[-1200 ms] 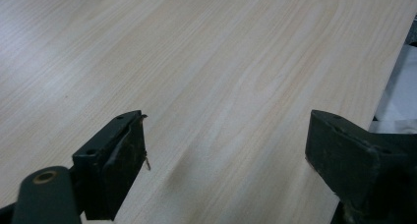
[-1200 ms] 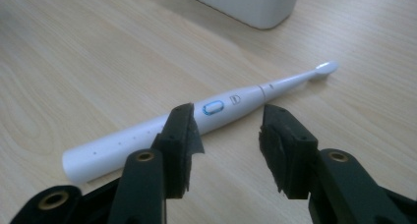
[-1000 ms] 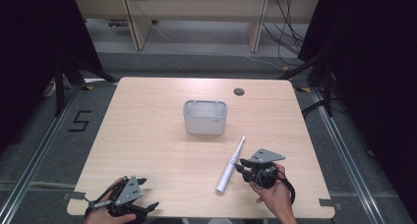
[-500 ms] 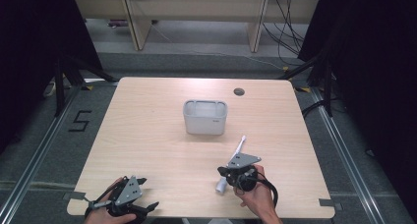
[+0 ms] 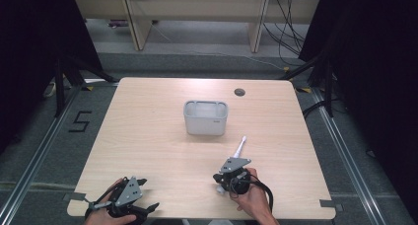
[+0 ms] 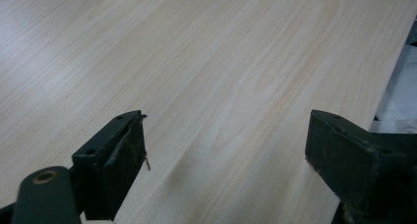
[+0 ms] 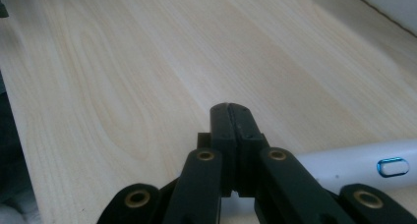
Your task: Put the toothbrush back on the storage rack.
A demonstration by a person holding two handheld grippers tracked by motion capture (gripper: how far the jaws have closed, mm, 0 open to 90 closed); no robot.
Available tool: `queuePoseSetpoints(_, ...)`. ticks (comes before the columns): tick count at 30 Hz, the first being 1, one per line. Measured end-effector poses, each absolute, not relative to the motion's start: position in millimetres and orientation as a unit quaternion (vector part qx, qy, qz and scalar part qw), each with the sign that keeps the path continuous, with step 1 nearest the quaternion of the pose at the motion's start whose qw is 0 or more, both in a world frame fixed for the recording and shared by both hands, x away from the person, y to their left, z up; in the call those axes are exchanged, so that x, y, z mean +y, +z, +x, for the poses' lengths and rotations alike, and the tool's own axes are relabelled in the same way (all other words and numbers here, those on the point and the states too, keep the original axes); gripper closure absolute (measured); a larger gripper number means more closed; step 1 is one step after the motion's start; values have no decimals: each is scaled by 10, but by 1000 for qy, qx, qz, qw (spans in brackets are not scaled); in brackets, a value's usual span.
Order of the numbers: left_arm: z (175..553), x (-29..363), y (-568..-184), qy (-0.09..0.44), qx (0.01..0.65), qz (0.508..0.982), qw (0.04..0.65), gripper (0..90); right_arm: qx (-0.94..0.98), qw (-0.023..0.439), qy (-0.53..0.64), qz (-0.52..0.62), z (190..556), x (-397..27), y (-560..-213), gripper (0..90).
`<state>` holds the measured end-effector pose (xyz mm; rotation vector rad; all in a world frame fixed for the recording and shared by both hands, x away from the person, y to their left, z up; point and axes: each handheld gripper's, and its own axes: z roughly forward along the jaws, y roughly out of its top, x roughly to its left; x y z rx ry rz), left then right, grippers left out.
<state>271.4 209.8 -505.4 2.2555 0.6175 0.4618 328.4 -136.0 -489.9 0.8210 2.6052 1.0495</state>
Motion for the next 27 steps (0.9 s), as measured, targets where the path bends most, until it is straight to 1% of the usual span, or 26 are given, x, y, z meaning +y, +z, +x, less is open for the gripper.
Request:
queuePoseSetpoints(4,2714,2095,-5068,180,246,875,376,148,891,93,346,280,3274,-1372,-4898,900)
queuePoseSetpoints(5,2714,2100,-5053,180,240,880,369,148,890,90,340,292,3256,-1381,-4905,900)
queuePoseSetpoints(11,2714,2098,-5062,181,243,877,373,148,886,95,346,294,3227,-1425,-4915,900)
queuePoseSetpoints(12,2714,2100,-5055,180,241,879,370,148,889,101,350,277,3237,-1444,-4920,899)
queuePoseSetpoints(14,2719,2108,-5054,181,239,880,368,148,890,87,342,288,3191,-1487,-4910,900)
queuePoseSetpoints(17,2719,2109,-5053,182,238,880,368,148,892,90,343,280,3181,-1514,-4921,899)
queuePoseSetpoints(22,2724,2111,-5061,185,238,878,371,148,891,77,336,294,3126,-1577,-4936,899)
queuePoseSetpoints(26,2719,2107,-5068,182,242,876,376,147,892,88,345,280,3114,-1633,-4950,899)
queuePoseSetpoints(27,2720,2106,-5064,183,242,876,375,147,892,78,338,289,3096,-1650,-4935,899)
